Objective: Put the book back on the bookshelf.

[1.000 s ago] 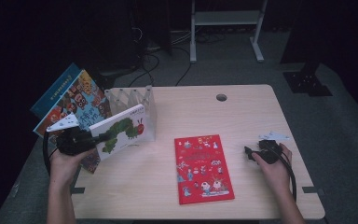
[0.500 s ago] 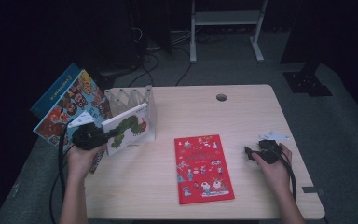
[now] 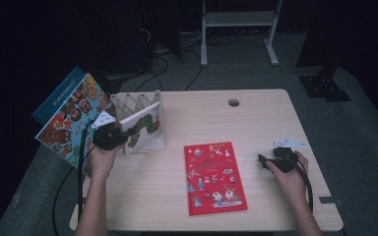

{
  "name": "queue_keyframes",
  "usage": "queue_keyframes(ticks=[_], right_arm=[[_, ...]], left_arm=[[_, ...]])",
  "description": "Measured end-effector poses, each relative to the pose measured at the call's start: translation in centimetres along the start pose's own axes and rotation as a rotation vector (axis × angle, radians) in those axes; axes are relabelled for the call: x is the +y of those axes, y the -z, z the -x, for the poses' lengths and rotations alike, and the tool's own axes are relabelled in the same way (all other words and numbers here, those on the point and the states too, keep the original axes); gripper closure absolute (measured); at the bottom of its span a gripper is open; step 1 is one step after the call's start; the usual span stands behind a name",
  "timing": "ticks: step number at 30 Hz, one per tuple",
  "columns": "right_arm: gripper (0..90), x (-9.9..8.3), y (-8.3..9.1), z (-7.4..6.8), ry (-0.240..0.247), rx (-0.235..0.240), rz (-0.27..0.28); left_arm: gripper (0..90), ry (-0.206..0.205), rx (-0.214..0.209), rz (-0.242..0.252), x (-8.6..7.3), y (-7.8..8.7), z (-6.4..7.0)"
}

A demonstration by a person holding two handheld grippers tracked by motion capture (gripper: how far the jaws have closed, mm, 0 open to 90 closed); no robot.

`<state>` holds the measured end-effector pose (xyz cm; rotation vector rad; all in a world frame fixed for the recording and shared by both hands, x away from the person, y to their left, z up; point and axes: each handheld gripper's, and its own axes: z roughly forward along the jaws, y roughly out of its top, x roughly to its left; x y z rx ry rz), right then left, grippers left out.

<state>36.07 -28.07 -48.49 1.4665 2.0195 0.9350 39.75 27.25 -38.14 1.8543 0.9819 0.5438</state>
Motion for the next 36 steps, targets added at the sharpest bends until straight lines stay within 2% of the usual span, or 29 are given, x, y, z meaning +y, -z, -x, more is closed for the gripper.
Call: queue_keyframes(ticks=[7,8,11,18,22,24,26,31,35,36], right_arm=[[30.8,0.0,0.0,0.0,0.001,-0.001,0.0],[30.9,0.0,0.0,0.0,0.001,-0.001,0.0],[30.9,0.0,0.0,0.0,0.002,0.0,0.0],[30.9,0.0,0.0,0.0,0.001,-0.001,0.001],[30.9,0.0,0.0,0.0,0.001,-0.001,0.0],[30.9,0.0,0.0,0.0,0.001,-0.001,0.0],[30.9,0.0,0.0,0.0,0.001,-0.001,0.001],[31.0,0.0,0.0,0.0,0.003,0.0,0.001],[31.0,0.0,0.0,0.0,0.002,0.0,0.001],[31.0,0.0,0.0,0.0,0.002,0.0,0.001]], left_arm=[[75.2,-0.01,0.028,-0.027,-0.3,-1.2,0.0],[75.1,0.004,0.026,-0.019,-0.5,-1.4,0.0],[74.9,0.009,0.029,-0.014,-0.7,-1.5,0.1],[74.1,0.026,0.026,-0.044,-1.8,-2.5,0.3],[73.0,0.002,0.033,-0.083,-2.2,-3.1,0.9],[72.7,-0.001,0.034,-0.083,-2.2,-3.2,1.0],[71.4,-0.012,0.038,-0.091,-2.3,-3.5,1.2],[67.8,-0.007,0.024,-0.089,-2.5,-3.9,1.5],[55.0,-0.03,0.027,-0.125,-2.5,-3.9,1.7],[55.0,-0.04,0.036,-0.129,-2.7,-3.8,1.7]])
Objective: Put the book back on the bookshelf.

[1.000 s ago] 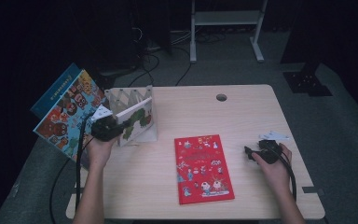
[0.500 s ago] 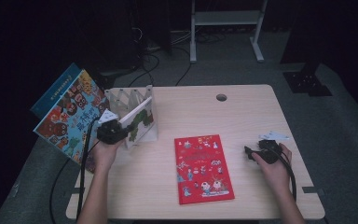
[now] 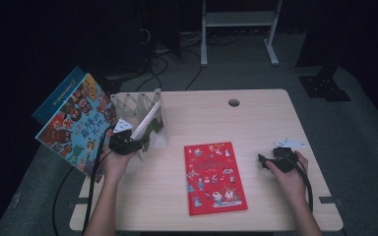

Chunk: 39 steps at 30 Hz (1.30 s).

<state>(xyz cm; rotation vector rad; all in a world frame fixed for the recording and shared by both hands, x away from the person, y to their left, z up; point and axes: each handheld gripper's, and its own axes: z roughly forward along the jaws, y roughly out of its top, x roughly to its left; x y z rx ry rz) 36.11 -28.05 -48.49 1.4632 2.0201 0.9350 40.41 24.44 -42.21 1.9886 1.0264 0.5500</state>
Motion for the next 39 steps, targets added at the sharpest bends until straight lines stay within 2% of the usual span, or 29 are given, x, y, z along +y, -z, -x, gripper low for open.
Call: queue_keyframes(ticks=[1,3,4,5,7,8,9,10,12,14,15,16,21,22,23,26,31,35,39], right_arm=[[31.0,0.0,0.0,0.0,0.0,0.0,0.0],[31.0,0.0,0.0,0.0,0.0,0.0,0.0],[30.9,0.0,0.0,0.0,0.0,0.0,0.0],[30.9,0.0,0.0,0.0,0.0,0.0,0.0],[31.0,0.0,0.0,0.0,0.0,0.001,0.0],[30.9,0.0,0.0,0.0,0.0,0.001,0.0],[30.9,0.0,0.0,0.0,0.0,0.001,0.0],[30.9,0.0,0.0,0.0,0.0,0.001,0.0],[30.9,0.0,0.0,0.0,0.0,0.001,0.0],[30.9,0.0,0.0,0.0,0.0,0.001,0.0],[30.9,0.0,0.0,0.0,0.0,0.001,0.0],[30.9,0.0,0.0,0.0,0.0,0.001,0.0],[30.9,0.0,0.0,0.0,0.0,0.001,0.0],[30.9,0.0,0.0,0.0,0.0,0.001,0.0],[30.9,0.0,0.0,0.0,0.0,0.001,0.0],[30.9,0.0,0.0,0.0,0.0,0.001,0.0],[31.0,0.0,0.0,0.0,0.0,0.001,0.0],[30.9,0.0,0.0,0.0,0.0,0.001,0.0],[30.9,0.0,0.0,0.0,0.0,0.001,0.0]], left_arm=[[50.1,-0.015,0.008,-0.014,-0.1,0.2,0.0],[48.0,-0.042,0.003,-0.03,-0.6,0.7,0.0],[45.5,-0.069,0.005,-0.045,-0.9,1.3,0.0],[44.7,-0.069,0.005,-0.045,-0.9,1.3,0.0],[44.2,-0.097,-0.022,-0.074,-1.4,2.0,-0.1],[44.0,-0.135,-0.053,-0.1,-1.8,2.7,-0.1],[44.0,-0.135,-0.053,-0.1,-1.8,2.7,-0.1],[44.0,-0.159,-0.043,-0.11,-2.0,3.0,-0.2],[46.8,-0.147,-0.033,-0.12,-2.2,3.3,-0.7],[52.0,-0.125,-0.055,-0.123,-2.3,3.5,-1.2],[54.6,-0.126,-0.062,-0.13,-2.3,3.5,-1.3],[59.6,-0.147,-0.067,-0.141,-2.4,3.4,-1.3],[64.1,-0.158,-0.088,-0.137,-2.5,3.1,-1.3],[68.9,-0.154,-0.111,-0.124,-2.6,2.9,-1.4],[71.0,-0.154,-0.111,-0.124,-2.6,2.9,-1.4],[71.8,-0.149,-0.134,-0.129,-2.5,2.7,-1.3],[71.7,-0.149,-0.143,-0.125,-2.4,2.6,-1.0],[70.7,-0.14,-0.168,-0.122,-2.3,2.3,-0.7],[69.1,-0.144,-0.178,-0.124,-1.8,1.6,0.0]])
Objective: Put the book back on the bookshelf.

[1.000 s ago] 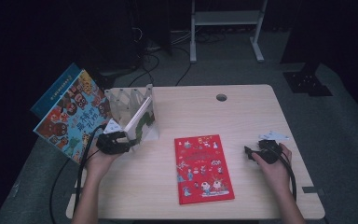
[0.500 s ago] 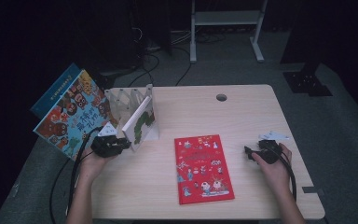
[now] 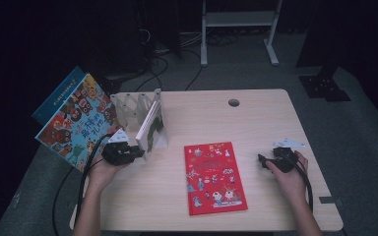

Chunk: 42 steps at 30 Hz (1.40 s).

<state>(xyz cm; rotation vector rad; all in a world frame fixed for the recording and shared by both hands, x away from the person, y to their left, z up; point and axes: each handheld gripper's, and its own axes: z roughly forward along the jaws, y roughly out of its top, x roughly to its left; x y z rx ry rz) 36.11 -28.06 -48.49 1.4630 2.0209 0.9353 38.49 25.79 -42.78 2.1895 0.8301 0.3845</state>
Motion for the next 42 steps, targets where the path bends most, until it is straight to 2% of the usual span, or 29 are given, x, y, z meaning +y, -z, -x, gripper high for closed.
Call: queue_keyframes(ticks=[3,5,16,22,26,42], right_arm=[[30.9,0.0,0.0,0.0,0.0,0.0,0.0],[30.9,0.0,0.0,0.0,0.0,0.0,0.0],[31.0,0.0,0.0,0.0,0.0,0.0,0.0],[30.9,0.0,0.0,0.0,0.0,0.0,0.0],[30.9,0.0,0.0,0.0,0.0,0.0,0.0],[30.9,0.0,0.0,0.0,0.0,0.0,0.0]], left_arm=[[68.6,0.002,-0.006,0.005,0.6,-0.8,0.6],[68.7,-0.012,-0.008,0.001,1.2,-1.5,1.0],[65.9,-0.026,-0.025,-0.006,2.4,-3.8,2.4],[63.5,-0.026,-0.03,0.005,2.7,-4.2,2.6],[60.3,-0.021,-0.019,0.0,2.6,-4.2,2.6],[60.1,-0.032,-0.017,0.006,2.5,-3.9,2.5]])
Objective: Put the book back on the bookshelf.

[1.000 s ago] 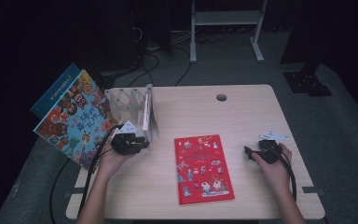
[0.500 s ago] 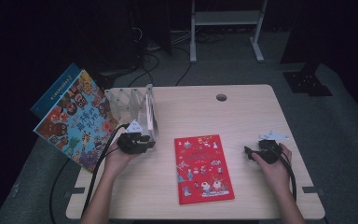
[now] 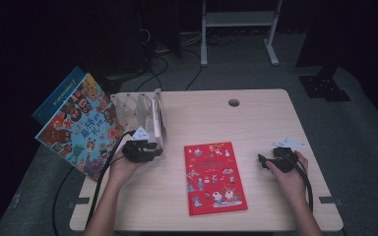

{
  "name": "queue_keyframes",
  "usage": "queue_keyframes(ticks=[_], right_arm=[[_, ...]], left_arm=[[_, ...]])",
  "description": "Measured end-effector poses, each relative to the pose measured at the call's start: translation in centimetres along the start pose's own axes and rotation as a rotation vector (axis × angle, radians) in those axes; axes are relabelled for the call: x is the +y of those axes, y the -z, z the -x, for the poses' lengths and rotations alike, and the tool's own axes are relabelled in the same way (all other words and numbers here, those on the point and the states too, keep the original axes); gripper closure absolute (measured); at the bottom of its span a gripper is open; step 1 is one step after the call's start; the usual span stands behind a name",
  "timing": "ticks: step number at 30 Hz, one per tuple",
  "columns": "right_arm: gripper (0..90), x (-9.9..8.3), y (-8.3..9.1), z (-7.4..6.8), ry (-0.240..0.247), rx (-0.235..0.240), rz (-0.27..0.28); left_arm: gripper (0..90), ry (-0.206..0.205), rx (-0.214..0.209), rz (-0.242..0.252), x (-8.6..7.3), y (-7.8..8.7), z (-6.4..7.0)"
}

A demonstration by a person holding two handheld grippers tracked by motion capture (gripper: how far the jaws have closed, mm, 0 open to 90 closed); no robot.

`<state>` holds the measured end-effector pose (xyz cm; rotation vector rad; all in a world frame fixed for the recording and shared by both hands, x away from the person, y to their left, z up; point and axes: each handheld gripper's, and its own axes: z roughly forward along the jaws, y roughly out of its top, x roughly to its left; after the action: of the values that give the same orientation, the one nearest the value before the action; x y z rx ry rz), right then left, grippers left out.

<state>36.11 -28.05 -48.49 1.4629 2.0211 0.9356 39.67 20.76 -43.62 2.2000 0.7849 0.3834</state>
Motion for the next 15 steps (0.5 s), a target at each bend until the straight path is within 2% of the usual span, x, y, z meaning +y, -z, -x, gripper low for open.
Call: queue_keyframes(ticks=[7,13,15], right_arm=[[30.9,0.0,0.0,0.0,0.001,0.0,0.0],[30.9,0.0,0.0,0.0,0.001,0.0,0.0],[30.9,0.0,0.0,0.0,0.0,0.0,0.0]], left_arm=[[57.4,-0.013,-0.004,-0.003,-0.06,0.06,0.22],[50.4,-0.022,0.002,-0.023,-0.42,0.36,0.43],[43.6,-0.033,0.006,-0.037,-0.66,0.49,0.63]])
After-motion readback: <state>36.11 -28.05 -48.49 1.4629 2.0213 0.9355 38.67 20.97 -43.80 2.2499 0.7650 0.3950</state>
